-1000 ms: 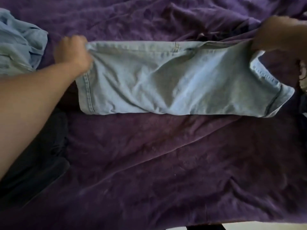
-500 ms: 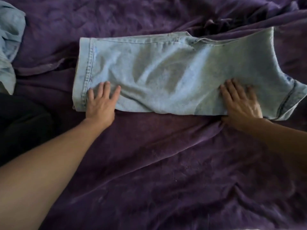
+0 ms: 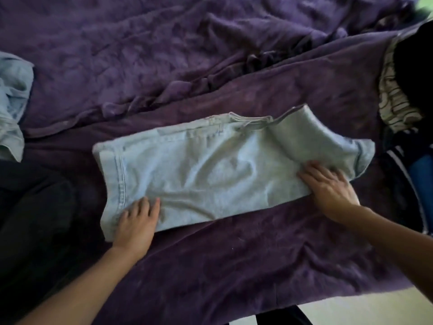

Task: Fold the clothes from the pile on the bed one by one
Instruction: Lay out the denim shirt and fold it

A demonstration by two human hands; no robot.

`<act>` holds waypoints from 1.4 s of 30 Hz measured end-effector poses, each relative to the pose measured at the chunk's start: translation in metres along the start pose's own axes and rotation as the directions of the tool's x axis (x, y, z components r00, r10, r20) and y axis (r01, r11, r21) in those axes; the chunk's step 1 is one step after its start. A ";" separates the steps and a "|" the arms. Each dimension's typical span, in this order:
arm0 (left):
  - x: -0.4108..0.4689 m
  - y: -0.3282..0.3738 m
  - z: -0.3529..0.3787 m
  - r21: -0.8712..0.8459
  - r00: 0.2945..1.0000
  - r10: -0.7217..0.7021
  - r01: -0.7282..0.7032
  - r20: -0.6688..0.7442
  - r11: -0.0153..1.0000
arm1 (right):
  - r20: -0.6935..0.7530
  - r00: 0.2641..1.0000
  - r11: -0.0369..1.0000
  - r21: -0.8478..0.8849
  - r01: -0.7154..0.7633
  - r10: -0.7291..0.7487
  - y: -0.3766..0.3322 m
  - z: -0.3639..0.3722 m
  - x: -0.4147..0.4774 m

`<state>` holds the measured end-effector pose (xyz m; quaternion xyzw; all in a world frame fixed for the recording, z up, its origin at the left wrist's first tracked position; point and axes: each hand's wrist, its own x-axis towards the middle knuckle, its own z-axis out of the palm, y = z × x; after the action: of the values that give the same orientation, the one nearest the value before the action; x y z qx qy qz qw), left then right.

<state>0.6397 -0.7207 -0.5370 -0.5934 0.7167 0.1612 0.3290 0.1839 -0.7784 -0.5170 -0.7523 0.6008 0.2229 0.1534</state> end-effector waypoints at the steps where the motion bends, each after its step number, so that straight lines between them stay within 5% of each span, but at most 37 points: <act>1: -0.003 0.007 0.006 0.008 0.995 -0.008 0.008 0.096 1.000 | 0.072 0.997 1.000 0.011 -0.027 0.026 0.004 0.009 -0.005; 4: 0.000 0.015 -0.001 -0.060 0.978 -0.032 0.045 0.205 0.997 | -0.005 0.984 0.921 0.353 -0.163 0.176 0.017 0.012 -0.014; 8: 0.008 0.037 -0.033 -0.177 0.990 0.086 -0.104 -0.110 0.979 | -0.402 0.762 0.825 0.480 -0.297 0.508 0.047 -0.002 -0.005; 11: 0.024 0.071 -0.051 -0.231 0.964 0.147 -0.199 -0.224 0.953 | -0.188 0.695 0.632 0.622 -0.463 0.694 0.071 -0.014 0.026; 14: 0.048 0.099 -0.047 -0.309 0.992 0.106 -0.123 -0.072 0.943 | 0.124 0.670 0.333 0.793 -0.510 0.732 0.075 -0.013 0.058; 17: 0.062 0.112 -0.035 -0.297 0.997 0.081 -0.074 0.009 0.952 | 0.196 0.637 0.271 0.785 -0.558 0.745 0.071 -0.005 0.068; 23: 0.060 0.105 -0.038 -0.324 0.994 0.094 -0.074 0.047 0.943 | 0.361 0.778 0.026 0.900 -0.435 0.515 0.084 -0.044 0.028; 25: 0.057 0.099 -0.044 -0.393 0.995 0.087 -0.061 0.047 0.917 | 0.236 0.822 0.100 0.938 -0.332 0.519 0.078 -0.074 0.013; 28: 0.047 0.087 -0.048 -0.520 1.000 0.015 -0.009 0.007 0.854 | -0.028 0.850 0.377 0.903 -0.203 0.526 0.032 -0.115 0.001; 31: 0.034 0.074 -0.041 -0.641 0.995 -0.091 0.051 -0.029 0.766 | -0.196 0.897 0.744 0.641 -0.189 0.397 -0.048 -0.118 0.008; 33: 0.028 0.067 -0.036 -0.690 0.991 -0.135 0.079 -0.027 0.720 | -0.161 0.966 0.871 0.480 -0.103 0.204 -0.107 -0.101 0.023; 36: 0.023 0.061 -0.031 -0.718 0.985 -0.169 0.086 -0.045 0.690 | 0.219 0.965 0.841 0.541 0.002 -0.143 -0.169 -0.065 0.039; 38: 0.021 0.061 -0.035 -0.743 0.971 -0.205 0.049 -0.120 0.667 | 0.299 0.932 0.750 0.660 -0.045 -0.207 -0.174 -0.049 0.040; 40: 0.019 0.066 -0.046 -0.742 0.933 -0.248 -0.028 -0.260 0.670 | 0.129 0.990 0.657 0.752 -0.058 -0.060 -0.156 -0.040 0.035; 42: 0.015 0.081 -0.057 -0.699 0.886 -0.238 -0.124 -0.397 0.704 | -0.196 0.969 0.757 0.653 0.016 0.149 -0.127 -0.035 0.033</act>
<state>0.5446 -0.7479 -0.5181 -0.7167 0.6364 0.2680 -0.0979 0.3187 -0.7937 -0.5092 -0.6512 0.6809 -0.0849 0.3241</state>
